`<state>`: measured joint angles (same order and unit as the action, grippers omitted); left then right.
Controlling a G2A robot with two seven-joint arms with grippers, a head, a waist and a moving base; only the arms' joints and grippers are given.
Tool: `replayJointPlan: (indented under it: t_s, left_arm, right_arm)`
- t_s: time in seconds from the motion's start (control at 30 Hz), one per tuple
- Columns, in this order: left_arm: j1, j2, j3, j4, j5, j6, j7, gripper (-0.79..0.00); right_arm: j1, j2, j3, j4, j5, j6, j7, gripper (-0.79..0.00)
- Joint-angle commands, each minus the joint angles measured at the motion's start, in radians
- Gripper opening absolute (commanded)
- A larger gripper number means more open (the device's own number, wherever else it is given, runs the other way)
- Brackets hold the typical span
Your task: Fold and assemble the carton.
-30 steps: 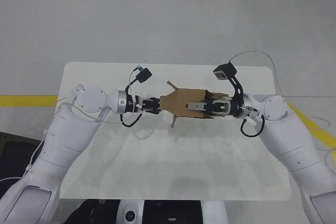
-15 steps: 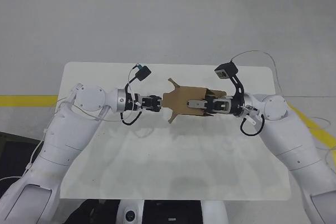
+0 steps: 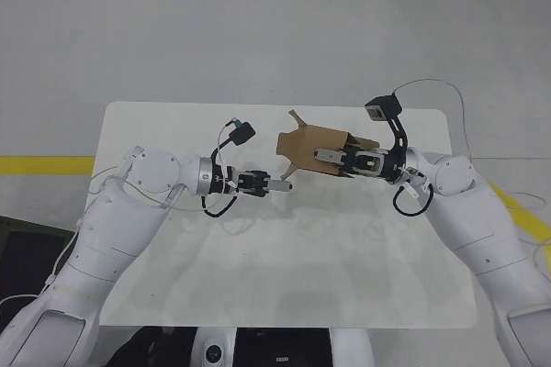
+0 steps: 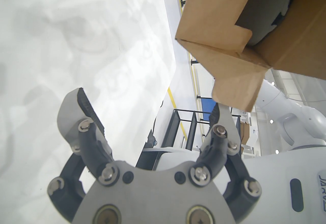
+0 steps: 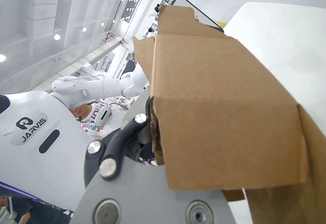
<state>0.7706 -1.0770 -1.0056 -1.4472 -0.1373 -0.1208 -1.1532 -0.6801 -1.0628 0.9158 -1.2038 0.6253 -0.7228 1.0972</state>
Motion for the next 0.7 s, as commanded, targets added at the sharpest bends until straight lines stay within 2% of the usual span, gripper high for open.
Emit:
replayJointPlan:
  t_s: [0.0, 0.27, 0.67]
  left_arm:
    - [-0.007, 0.001, -0.009, 0.011, 0.005, -0.002, 0.004, 0.0]
    - [-0.009, 0.007, -0.032, 0.023, 0.004, -0.007, -0.001, 0.0]
    - [-0.018, -0.002, -0.001, 0.015, -0.022, -0.025, 0.009, 0.0]
  right_arm:
    - [0.002, -0.002, -0.003, 0.003, -0.004, 0.004, 0.005, -0.785]
    - [-0.007, 0.003, -0.01, -0.034, 0.006, 0.059, 0.059, -0.785]
    - [-0.013, 0.005, -0.017, -0.047, 0.009, 0.066, 0.067, -0.785]
